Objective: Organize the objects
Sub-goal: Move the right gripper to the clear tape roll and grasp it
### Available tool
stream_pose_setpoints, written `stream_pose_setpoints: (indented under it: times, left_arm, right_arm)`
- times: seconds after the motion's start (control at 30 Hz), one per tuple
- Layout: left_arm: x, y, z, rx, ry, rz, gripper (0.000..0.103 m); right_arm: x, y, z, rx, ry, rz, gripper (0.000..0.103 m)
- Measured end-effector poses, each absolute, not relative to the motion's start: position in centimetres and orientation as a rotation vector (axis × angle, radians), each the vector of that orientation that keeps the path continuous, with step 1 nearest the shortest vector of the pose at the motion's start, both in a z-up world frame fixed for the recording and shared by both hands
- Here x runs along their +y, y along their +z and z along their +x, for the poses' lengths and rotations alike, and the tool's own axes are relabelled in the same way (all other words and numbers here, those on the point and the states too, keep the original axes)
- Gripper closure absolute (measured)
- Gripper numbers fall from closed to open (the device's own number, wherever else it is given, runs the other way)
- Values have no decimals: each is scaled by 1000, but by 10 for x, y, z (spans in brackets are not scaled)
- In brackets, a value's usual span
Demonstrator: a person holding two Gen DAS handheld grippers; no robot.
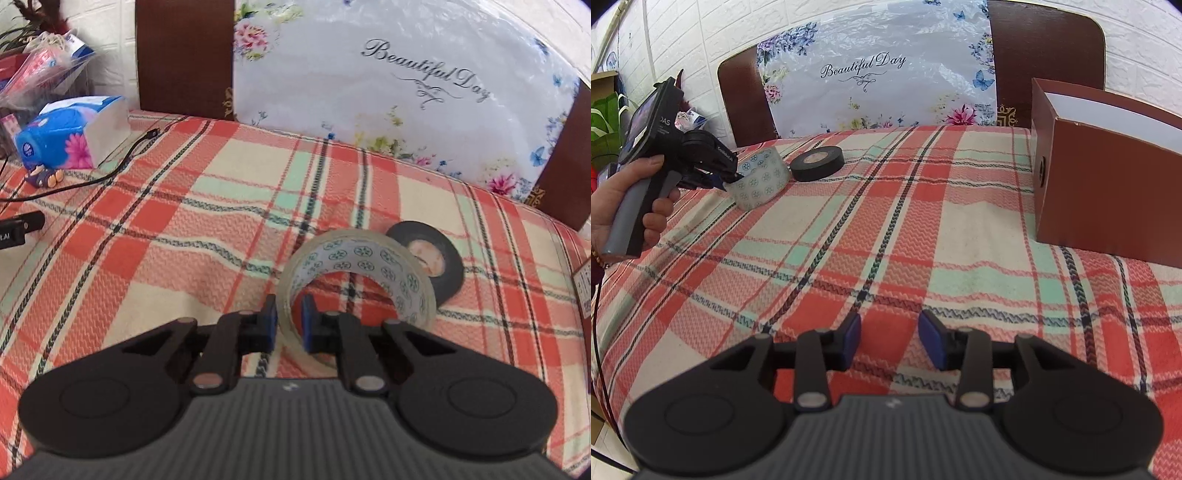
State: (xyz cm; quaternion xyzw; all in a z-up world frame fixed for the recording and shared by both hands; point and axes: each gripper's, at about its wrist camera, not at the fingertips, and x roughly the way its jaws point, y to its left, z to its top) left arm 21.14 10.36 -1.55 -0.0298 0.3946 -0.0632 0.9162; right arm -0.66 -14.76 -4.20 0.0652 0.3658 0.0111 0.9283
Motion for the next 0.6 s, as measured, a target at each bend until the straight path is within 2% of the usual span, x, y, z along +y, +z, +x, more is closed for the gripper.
stream_pose_setpoints:
  times: [0.3, 0.37, 0.43, 0.5, 0.6]
  left_arm:
    - [28, -18, 133, 909, -530, -43, 91]
    - [3, -17, 110, 897, -591, 13, 91]
    - [-20, -16, 93, 880, -622, 69, 89]
    - [-36, -13, 83, 858, -631, 136, 88]
    - [-41, -12, 78, 895, -668, 102, 84]
  right_arm:
    - [-146, -43, -12, 718, 24, 108, 65]
    - [-145, -42, -15, 708, 20, 81, 60]
    - [-144, -39, -20, 694, 18, 60, 50]
    - [-145, -40, -23, 706, 9, 30, 44]
    - [-151, -46, -30, 721, -5, 40, 33]
